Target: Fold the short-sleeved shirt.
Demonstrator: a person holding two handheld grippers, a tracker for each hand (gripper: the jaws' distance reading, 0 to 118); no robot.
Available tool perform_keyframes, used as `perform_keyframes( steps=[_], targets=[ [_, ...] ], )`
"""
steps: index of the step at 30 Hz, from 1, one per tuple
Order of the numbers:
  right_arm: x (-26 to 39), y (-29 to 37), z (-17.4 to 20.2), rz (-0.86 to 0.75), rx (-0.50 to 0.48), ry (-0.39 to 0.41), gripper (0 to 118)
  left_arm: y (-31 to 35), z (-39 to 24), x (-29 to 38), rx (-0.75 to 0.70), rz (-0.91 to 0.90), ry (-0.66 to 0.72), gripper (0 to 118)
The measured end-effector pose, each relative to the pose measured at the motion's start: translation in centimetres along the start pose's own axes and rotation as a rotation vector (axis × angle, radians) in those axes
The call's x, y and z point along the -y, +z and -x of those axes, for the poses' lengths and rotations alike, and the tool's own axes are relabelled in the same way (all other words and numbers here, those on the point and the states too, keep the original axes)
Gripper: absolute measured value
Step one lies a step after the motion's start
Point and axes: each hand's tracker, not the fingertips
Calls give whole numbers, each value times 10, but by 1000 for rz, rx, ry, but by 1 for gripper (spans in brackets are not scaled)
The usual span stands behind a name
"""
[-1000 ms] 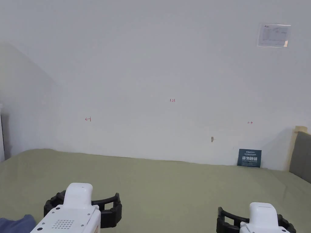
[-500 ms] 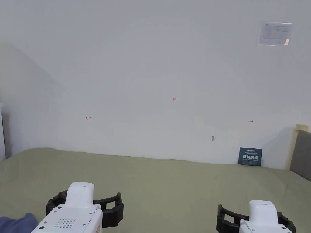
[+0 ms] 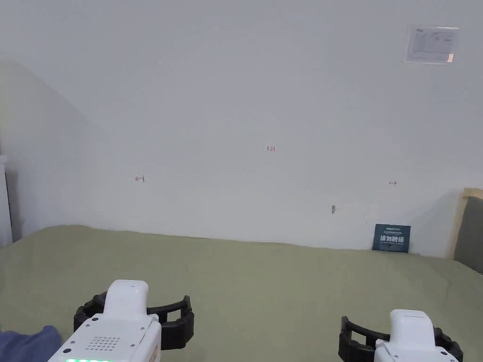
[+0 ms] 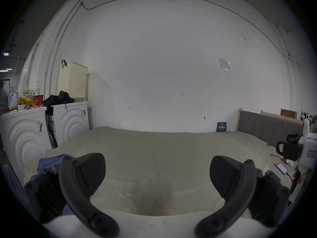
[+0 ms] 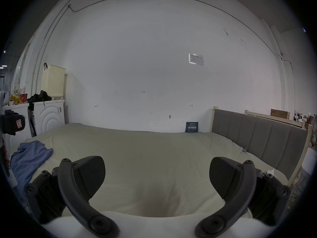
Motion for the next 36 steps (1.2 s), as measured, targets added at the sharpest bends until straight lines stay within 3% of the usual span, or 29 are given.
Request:
perform_keyframes(
  steps=[36],
  targets=[
    [1, 1, -2, -12, -5, -15, 118, -2, -2, 1, 30, -19, 6, 118]
  ],
)
